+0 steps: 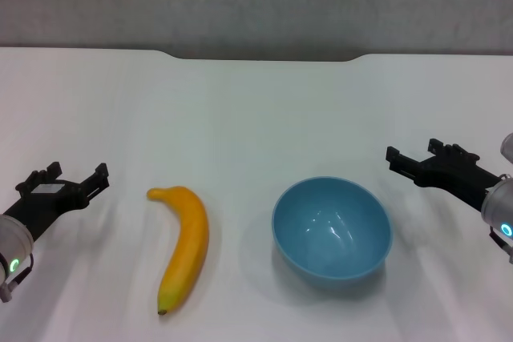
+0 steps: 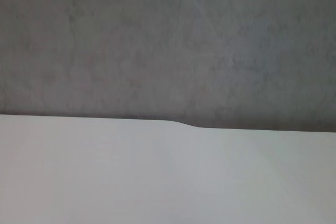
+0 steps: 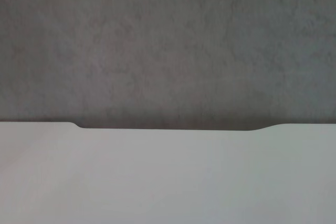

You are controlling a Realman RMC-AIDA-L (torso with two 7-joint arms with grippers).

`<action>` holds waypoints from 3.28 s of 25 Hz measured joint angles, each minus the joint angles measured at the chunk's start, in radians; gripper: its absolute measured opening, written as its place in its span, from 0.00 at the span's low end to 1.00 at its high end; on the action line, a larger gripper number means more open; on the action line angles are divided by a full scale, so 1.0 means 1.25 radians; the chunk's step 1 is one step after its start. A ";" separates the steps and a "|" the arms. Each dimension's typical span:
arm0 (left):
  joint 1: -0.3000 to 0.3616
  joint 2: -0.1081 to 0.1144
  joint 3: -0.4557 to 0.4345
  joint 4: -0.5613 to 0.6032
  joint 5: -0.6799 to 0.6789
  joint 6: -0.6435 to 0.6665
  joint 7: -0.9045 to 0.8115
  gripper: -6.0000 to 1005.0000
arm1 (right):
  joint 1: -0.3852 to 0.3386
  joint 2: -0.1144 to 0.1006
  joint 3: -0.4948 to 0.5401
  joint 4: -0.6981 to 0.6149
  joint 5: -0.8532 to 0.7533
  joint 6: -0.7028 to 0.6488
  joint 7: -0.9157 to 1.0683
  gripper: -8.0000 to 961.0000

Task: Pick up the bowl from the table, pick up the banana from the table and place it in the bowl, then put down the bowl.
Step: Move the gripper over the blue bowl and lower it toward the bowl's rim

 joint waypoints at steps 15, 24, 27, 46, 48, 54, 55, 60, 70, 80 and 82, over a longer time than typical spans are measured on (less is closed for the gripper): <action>0.000 -0.001 0.000 -0.002 0.000 -0.001 -0.001 0.89 | 0.002 0.001 -0.002 -0.001 0.000 -0.009 0.000 0.94; 0.002 0.000 0.000 -0.003 0.000 -0.009 -0.003 0.89 | -0.002 -0.003 0.000 -0.004 0.000 -0.010 0.001 0.94; 0.006 0.001 0.000 -0.006 0.004 -0.016 -0.004 0.89 | -0.012 -0.004 0.005 -0.010 -0.001 -0.010 -0.001 0.94; 0.045 0.009 0.011 -0.036 0.009 -0.081 -0.040 0.89 | -0.180 -0.020 0.010 -0.583 -0.737 -0.176 0.647 0.94; 0.045 0.009 0.011 -0.038 0.008 -0.078 -0.040 0.89 | -0.159 -0.021 0.040 -0.597 -0.901 -0.128 0.809 0.94; 0.044 0.009 0.011 -0.038 0.006 -0.076 -0.040 0.89 | -0.052 -0.019 0.120 -0.601 -1.280 0.075 1.158 0.94; 0.044 0.009 0.011 -0.038 0.006 -0.075 -0.041 0.89 | -0.031 -0.018 0.130 -0.602 -1.328 0.107 1.200 0.94; 0.042 0.007 0.011 -0.038 0.008 -0.075 -0.041 0.89 | 0.036 -0.018 0.167 -0.594 -1.435 0.231 1.324 0.94; 0.034 0.006 0.011 -0.038 0.008 -0.081 -0.042 0.89 | 0.182 -0.046 0.335 -0.441 -1.519 0.481 1.375 0.93; 0.030 0.006 0.011 -0.038 0.004 -0.083 -0.042 0.89 | 0.207 -0.018 0.337 -0.376 -1.608 0.474 1.380 0.93; 0.029 0.005 0.011 -0.038 0.003 -0.083 -0.042 0.89 | 0.207 -0.014 0.332 -0.356 -1.604 0.461 1.375 0.93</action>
